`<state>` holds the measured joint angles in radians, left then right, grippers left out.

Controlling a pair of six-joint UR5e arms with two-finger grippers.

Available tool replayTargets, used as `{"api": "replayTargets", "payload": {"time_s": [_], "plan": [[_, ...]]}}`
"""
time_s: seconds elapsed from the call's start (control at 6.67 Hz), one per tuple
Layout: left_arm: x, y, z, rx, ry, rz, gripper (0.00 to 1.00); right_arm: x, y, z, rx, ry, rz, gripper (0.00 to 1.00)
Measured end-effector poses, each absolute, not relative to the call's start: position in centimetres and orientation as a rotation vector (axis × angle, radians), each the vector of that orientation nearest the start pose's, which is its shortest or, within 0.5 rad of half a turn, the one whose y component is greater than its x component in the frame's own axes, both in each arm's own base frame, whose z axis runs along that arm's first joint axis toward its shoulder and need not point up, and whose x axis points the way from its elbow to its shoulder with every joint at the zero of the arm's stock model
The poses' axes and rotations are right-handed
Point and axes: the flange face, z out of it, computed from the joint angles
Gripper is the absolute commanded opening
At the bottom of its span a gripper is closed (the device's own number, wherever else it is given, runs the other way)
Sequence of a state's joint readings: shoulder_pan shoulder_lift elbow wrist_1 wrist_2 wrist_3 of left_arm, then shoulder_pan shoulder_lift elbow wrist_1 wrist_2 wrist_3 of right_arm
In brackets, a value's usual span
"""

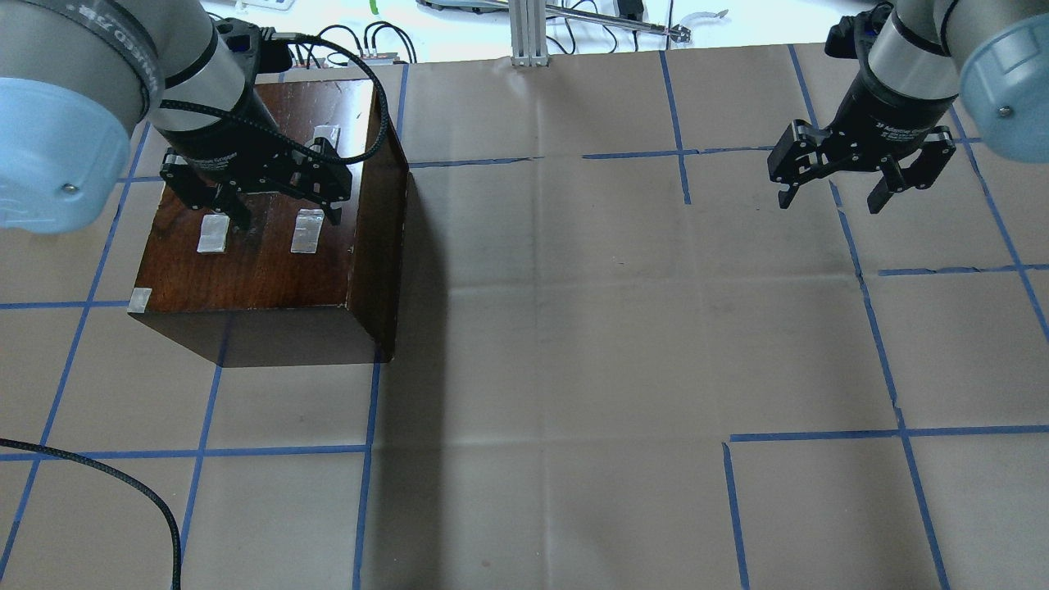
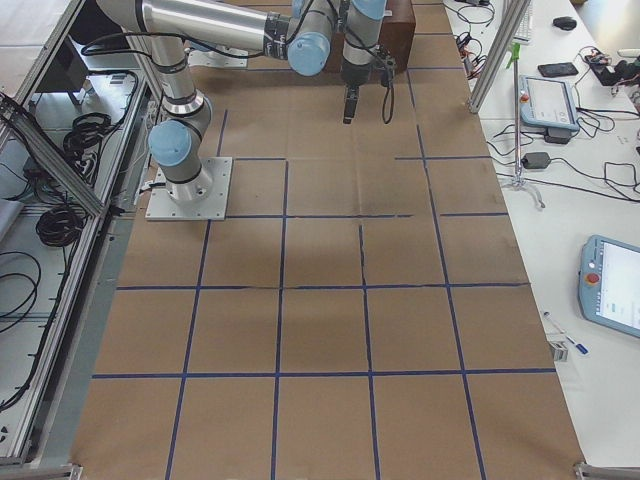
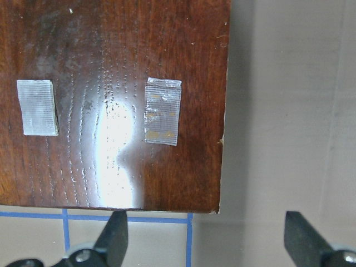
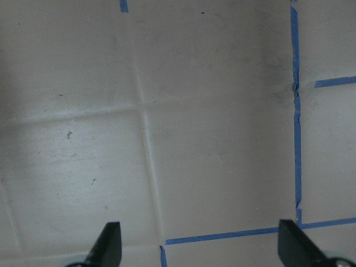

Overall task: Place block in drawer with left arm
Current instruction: 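Move the left gripper off the cabinet top toward the drawer handle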

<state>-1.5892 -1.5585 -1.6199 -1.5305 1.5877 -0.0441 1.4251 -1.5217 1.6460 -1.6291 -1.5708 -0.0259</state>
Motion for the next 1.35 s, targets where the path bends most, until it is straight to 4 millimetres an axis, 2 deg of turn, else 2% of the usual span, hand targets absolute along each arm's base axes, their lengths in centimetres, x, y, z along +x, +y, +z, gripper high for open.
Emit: {"api": "replayTargets", "payload": {"time_s": [0.3, 0.45, 0.6, 0.75, 0.9, 1.35], "plan": [[-13.9, -48.6, 47.4, -0.046, 3.124, -0.014, 0.99, 5.9, -51.7, 43.3, 0.189, 3.129, 0.102, 1.00], [-13.2, -48.9, 47.4, -0.064, 3.123, -0.020, 0.99, 5.9, -51.7, 43.3, 0.190, 3.129, 0.102, 1.00], [-11.7, -49.3, 47.5, -0.085, 3.122, -0.027, 0.99, 5.9, -51.7, 43.3, 0.189, 3.129, 0.102, 1.00], [-8.7, -50.1, 47.5, -0.098, 3.127, -0.037, 0.99, 5.9, -51.7, 43.2, 0.188, 3.129, 0.103, 1.00], [-4.8, -50.8, 47.6, -0.104, 3.144, -0.052, 0.99, 5.9, -51.7, 43.2, 0.188, 3.129, 0.103, 1.00], [8.1, -52.0, 46.9, -0.042, 3.202, -0.138, 0.99, 5.9, -51.7, 43.2, 0.188, 3.129, 0.104, 1.00]]}}
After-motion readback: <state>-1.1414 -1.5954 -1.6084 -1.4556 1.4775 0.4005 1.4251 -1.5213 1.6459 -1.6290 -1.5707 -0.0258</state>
